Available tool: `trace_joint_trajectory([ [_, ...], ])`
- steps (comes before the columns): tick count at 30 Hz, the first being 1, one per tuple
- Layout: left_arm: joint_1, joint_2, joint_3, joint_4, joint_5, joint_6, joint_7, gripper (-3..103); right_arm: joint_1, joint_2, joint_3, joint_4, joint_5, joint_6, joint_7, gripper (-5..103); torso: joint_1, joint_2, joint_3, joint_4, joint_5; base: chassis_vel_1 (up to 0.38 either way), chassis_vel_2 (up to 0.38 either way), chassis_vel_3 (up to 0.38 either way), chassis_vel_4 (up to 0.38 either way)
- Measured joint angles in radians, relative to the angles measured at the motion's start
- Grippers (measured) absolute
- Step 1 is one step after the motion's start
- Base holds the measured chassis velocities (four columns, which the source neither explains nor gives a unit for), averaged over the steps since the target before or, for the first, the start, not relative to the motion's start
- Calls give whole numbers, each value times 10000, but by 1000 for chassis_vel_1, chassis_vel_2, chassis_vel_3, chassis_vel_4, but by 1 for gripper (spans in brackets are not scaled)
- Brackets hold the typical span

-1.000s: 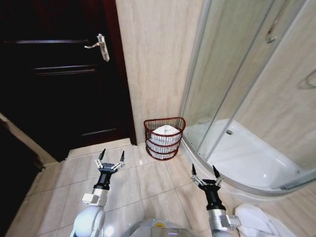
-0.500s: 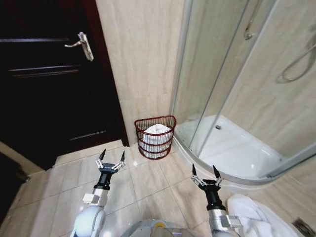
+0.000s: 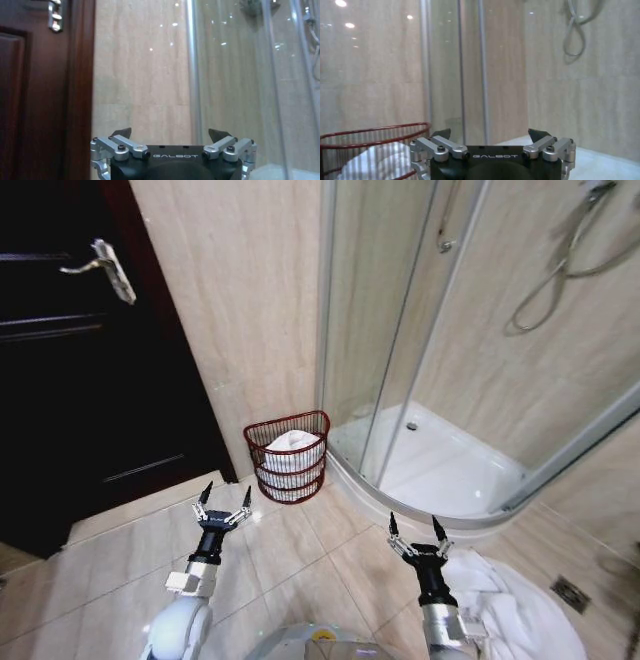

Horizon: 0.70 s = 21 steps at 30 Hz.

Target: Discard the used towel into the hamper.

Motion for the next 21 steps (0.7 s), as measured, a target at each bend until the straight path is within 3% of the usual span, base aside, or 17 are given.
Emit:
trace_joint_trajectory([
  [21,2,-36,43,-25,93,-2,-1,100,-171,-1,106,-66,61,211,130,100,-102,-354,-250,-2,0,-89,-90,-91,-85],
])
